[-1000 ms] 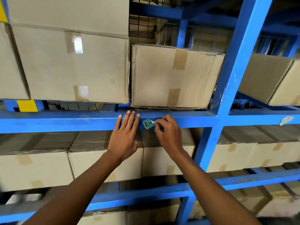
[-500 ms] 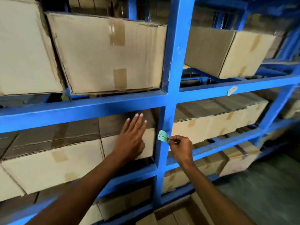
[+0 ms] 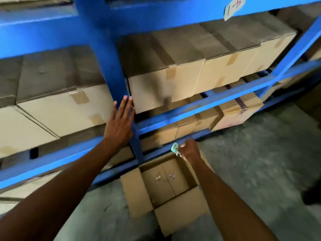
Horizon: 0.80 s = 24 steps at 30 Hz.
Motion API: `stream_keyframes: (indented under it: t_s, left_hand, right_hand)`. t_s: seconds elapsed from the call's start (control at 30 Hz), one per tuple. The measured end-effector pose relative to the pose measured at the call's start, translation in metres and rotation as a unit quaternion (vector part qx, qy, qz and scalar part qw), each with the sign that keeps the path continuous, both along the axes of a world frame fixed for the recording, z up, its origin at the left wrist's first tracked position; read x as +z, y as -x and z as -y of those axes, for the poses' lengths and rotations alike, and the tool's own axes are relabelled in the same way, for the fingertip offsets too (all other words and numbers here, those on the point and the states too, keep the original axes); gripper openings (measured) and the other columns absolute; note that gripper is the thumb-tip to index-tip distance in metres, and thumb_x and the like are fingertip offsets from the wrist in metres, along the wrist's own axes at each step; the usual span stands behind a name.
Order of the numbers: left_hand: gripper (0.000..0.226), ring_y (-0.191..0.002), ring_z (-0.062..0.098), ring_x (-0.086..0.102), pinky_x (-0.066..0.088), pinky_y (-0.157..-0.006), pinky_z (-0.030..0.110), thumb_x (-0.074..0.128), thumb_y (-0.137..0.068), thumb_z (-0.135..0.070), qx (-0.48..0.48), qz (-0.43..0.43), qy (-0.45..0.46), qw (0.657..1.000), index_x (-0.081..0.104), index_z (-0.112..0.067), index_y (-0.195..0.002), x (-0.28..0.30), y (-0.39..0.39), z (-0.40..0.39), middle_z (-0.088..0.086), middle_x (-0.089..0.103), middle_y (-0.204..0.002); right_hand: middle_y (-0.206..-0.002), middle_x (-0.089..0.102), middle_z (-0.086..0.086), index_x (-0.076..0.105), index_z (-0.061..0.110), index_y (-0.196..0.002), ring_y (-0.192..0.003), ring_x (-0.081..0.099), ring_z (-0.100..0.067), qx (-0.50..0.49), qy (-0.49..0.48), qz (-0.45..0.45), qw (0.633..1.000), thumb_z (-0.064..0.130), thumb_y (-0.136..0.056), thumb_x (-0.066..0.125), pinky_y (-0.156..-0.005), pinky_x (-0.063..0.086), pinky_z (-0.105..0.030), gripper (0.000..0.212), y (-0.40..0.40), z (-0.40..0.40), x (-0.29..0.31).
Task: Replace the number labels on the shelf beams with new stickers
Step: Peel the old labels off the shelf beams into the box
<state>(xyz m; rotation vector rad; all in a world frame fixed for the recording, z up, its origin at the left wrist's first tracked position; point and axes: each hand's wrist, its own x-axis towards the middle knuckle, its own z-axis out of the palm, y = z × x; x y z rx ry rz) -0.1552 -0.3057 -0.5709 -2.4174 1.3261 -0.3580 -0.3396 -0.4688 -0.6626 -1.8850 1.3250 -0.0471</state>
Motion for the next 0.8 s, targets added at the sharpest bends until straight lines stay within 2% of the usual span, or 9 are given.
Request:
stream_keyframes:
  t_s: [0.03, 0.13, 0.23, 0.33, 0.4, 0.47, 0.6, 0.7, 0.8]
  left_hand:
    - [0.084, -0.142, 0.037, -0.016, -0.014, -0.112, 0.052, 0.056, -0.082, -0.037, 0.012, 0.025, -0.009, 1.0, 0.012, -0.008, -0.148, -0.004, 0.001, 0.0, 0.02, -0.011, -0.156]
    - [0.084, -0.142, 0.038, -0.012, -0.005, -0.113, 0.055, 0.053, -0.083, -0.041, 0.026, 0.088, -0.029, 0.995, 0.011, -0.009, -0.148, -0.012, 0.003, 0.003, 0.021, -0.008, -0.156]
    - [0.087, -0.142, 0.04, -0.009, -0.003, -0.113, 0.055, 0.055, -0.08, -0.044, 0.025, 0.114, -0.035, 0.993, 0.012, -0.009, -0.148, -0.016, 0.003, 0.004, 0.023, -0.009, -0.155]
    - [0.092, -0.142, 0.041, -0.008, -0.001, -0.114, 0.053, 0.057, -0.077, -0.047, 0.016, 0.13, -0.044, 0.99, 0.012, -0.008, -0.147, -0.015, 0.003, 0.004, 0.024, -0.01, -0.154]
    - [0.092, -0.142, 0.041, -0.01, -0.001, -0.115, 0.053, 0.056, -0.077, -0.046, 0.019, 0.138, -0.053, 0.989, 0.011, -0.008, -0.148, -0.014, 0.003, 0.003, 0.024, -0.009, -0.155]
    - [0.093, -0.141, 0.041, -0.014, -0.004, -0.114, 0.054, 0.055, -0.077, -0.046, 0.02, 0.136, -0.06, 0.989, 0.007, -0.01, -0.148, -0.012, 0.001, 0.0, 0.024, -0.012, -0.155]
    - [0.09, -0.14, 0.04, -0.02, -0.009, -0.112, 0.056, 0.054, -0.078, -0.049, 0.034, 0.092, -0.066, 0.993, 0.01, -0.013, -0.148, -0.004, 0.009, -0.001, 0.024, -0.02, -0.153]
    - [0.08, -0.142, 0.038, -0.019, -0.013, -0.112, 0.054, 0.053, -0.08, -0.046, 0.025, -0.005, -0.015, 1.0, 0.019, -0.016, -0.146, 0.014, 0.02, 0.009, 0.025, -0.016, -0.154]
    - [0.074, -0.144, 0.035, -0.012, -0.01, -0.114, 0.051, 0.054, -0.079, -0.04, -0.013, -0.071, 0.06, 0.996, 0.027, -0.015, -0.143, 0.06, 0.021, 0.023, 0.024, -0.006, -0.156]
  right_hand:
    - [-0.096, 0.07, -0.024, 0.065, 0.004, -0.078, -0.092, 0.068, -0.03, 0.002, -0.008, -0.02, 1.0, 0.007, -0.073, 0.072, -0.079, 0.053, -0.039, 0.009, 0.004, 0.002, -0.009]
    - [-0.106, 0.069, -0.022, 0.067, -0.002, -0.096, -0.099, 0.066, -0.033, 0.012, -0.031, -0.066, 0.997, 0.012, -0.071, 0.077, -0.083, 0.055, -0.039, 0.03, 0.012, 0.003, -0.031]
    - [-0.105, 0.07, -0.02, 0.068, 0.001, -0.097, -0.098, 0.066, -0.03, 0.027, -0.053, -0.082, 0.995, 0.015, -0.069, 0.08, -0.075, 0.052, -0.029, 0.034, 0.015, 0.003, -0.044]
    - [-0.106, 0.069, -0.02, 0.068, 0.0, -0.099, -0.094, 0.067, -0.027, 0.008, -0.088, -0.071, 0.994, 0.007, -0.07, 0.078, -0.063, 0.053, -0.017, 0.031, 0.017, 0.005, -0.049]
    - [-0.109, 0.069, -0.019, 0.068, 0.0, -0.102, -0.099, 0.066, -0.029, 0.014, -0.088, -0.077, 0.993, 0.008, -0.075, 0.073, -0.076, 0.055, -0.026, 0.028, 0.019, 0.008, -0.048]
    - [-0.106, 0.069, -0.02, 0.068, 0.001, -0.099, -0.1, 0.065, -0.031, 0.007, -0.061, -0.068, 0.996, 0.01, -0.08, 0.066, -0.081, 0.053, -0.032, 0.021, 0.022, 0.013, -0.042]
    - [-0.094, 0.07, -0.021, 0.067, -0.003, -0.091, -0.09, 0.065, -0.033, 0.006, -0.038, 0.007, 0.999, 0.008, -0.084, 0.058, -0.08, 0.052, -0.038, 0.016, 0.019, 0.028, -0.017]
    - [-0.082, 0.064, -0.01, 0.067, 0.004, -0.081, -0.085, 0.062, -0.025, 0.054, -0.009, 0.068, 0.996, 0.01, -0.083, 0.059, -0.074, 0.047, -0.03, 0.01, 0.004, 0.044, 0.03]
    - [-0.077, 0.063, -0.004, 0.066, 0.012, -0.072, -0.079, 0.062, -0.022, 0.093, 0.05, 0.131, 0.986, 0.013, -0.082, 0.058, -0.068, 0.047, -0.028, 0.013, -0.017, 0.052, 0.092]
